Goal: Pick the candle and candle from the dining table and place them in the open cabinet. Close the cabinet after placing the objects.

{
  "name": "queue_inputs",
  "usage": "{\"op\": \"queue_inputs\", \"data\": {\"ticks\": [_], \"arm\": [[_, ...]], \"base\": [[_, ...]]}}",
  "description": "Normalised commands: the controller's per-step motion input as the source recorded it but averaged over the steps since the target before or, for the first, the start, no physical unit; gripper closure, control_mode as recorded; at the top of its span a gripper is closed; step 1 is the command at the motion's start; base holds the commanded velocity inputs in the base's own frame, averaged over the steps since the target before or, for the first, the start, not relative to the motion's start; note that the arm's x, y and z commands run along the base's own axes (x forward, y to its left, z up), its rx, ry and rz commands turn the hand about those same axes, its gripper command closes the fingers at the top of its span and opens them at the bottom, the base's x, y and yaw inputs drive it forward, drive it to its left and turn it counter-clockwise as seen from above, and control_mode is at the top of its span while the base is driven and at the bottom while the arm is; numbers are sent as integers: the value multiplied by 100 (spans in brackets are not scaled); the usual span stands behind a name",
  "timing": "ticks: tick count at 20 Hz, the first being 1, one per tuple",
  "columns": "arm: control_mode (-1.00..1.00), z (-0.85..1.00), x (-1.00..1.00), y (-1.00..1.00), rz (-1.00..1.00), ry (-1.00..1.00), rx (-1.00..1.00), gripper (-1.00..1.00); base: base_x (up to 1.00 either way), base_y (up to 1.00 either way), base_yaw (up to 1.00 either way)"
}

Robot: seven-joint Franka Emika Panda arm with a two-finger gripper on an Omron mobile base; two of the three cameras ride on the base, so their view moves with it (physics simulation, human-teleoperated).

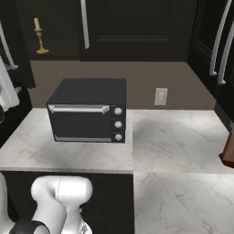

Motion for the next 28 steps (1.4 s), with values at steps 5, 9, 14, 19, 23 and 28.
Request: {"op": "queue_inputs", "data": {"ticks": [5, 9, 14, 19, 23, 28], "arm": [[-100, 0, 100, -54, -15, 13, 0, -100], [-100, 0, 100, -60, -12, 9, 2, -100], [-100, 0, 100, -67, -10, 6, 4, -100], [-100, 0, 100, -71, -8, 4, 5, -100], [-100, 0, 100, -77, -1, 4, 7, -100], [-100, 0, 100, -83, 0, 4, 8, -100]], "base": [[0, 0, 0], [0, 0, 0], [0, 0, 0], [0, 0, 0], [0, 0, 0], [0, 0, 0]]}}
